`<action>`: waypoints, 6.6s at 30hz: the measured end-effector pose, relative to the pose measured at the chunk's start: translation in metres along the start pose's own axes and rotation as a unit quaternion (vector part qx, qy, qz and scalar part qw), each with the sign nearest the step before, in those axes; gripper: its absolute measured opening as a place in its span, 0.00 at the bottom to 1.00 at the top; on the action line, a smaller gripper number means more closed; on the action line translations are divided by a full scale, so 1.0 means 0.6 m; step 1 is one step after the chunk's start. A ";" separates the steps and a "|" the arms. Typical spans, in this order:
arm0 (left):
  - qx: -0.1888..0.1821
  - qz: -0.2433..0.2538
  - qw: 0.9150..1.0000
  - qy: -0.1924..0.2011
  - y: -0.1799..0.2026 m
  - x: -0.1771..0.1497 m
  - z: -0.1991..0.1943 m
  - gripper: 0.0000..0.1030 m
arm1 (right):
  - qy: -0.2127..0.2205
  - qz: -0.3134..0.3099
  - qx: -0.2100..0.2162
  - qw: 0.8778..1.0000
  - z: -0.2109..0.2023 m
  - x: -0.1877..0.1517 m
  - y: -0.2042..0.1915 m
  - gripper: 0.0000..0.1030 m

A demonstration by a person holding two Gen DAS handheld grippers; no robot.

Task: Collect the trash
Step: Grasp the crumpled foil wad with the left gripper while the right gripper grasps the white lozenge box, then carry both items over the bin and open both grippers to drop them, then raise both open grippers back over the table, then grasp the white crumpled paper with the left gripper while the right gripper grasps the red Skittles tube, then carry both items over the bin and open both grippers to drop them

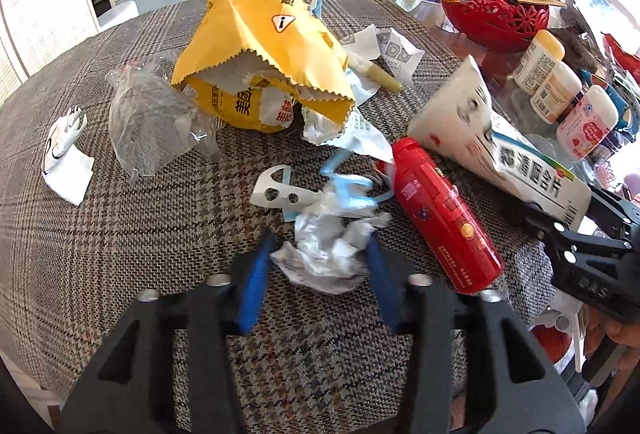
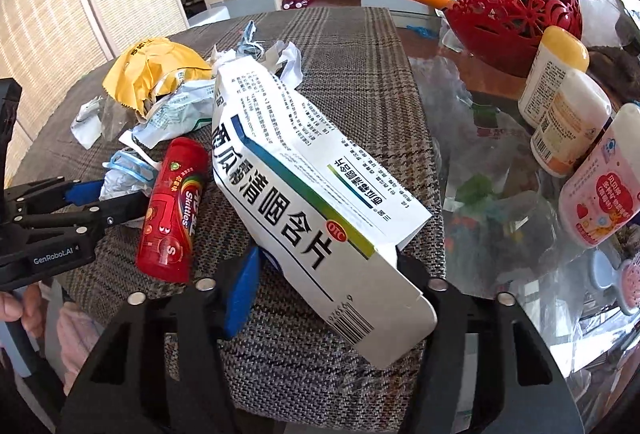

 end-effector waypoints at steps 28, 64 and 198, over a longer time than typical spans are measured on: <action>-0.021 0.012 0.998 0.054 0.013 -0.140 -0.175 0.16 | 0.074 -0.011 0.029 0.997 -0.178 -0.079 -0.068 0.03; -0.069 -0.021 0.993 -0.088 0.053 -0.432 0.029 0.17 | -0.111 0.030 0.130 0.985 -0.015 -0.367 -0.153 0.03; 0.020 -0.008 0.995 0.099 -0.091 -0.119 -0.259 0.24 | 0.034 -0.006 0.046 0.998 -0.164 -0.143 -0.151 0.32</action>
Point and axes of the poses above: each gripper's, at about its wrist camera, not at the fingertips, and z roughly the way its jaws point, y to its right, x to its top, the point moved 4 cm from there along z, roughly the way its jaws point, and after that the axes turned 11 degrees about -y, right-handed, at the moved point
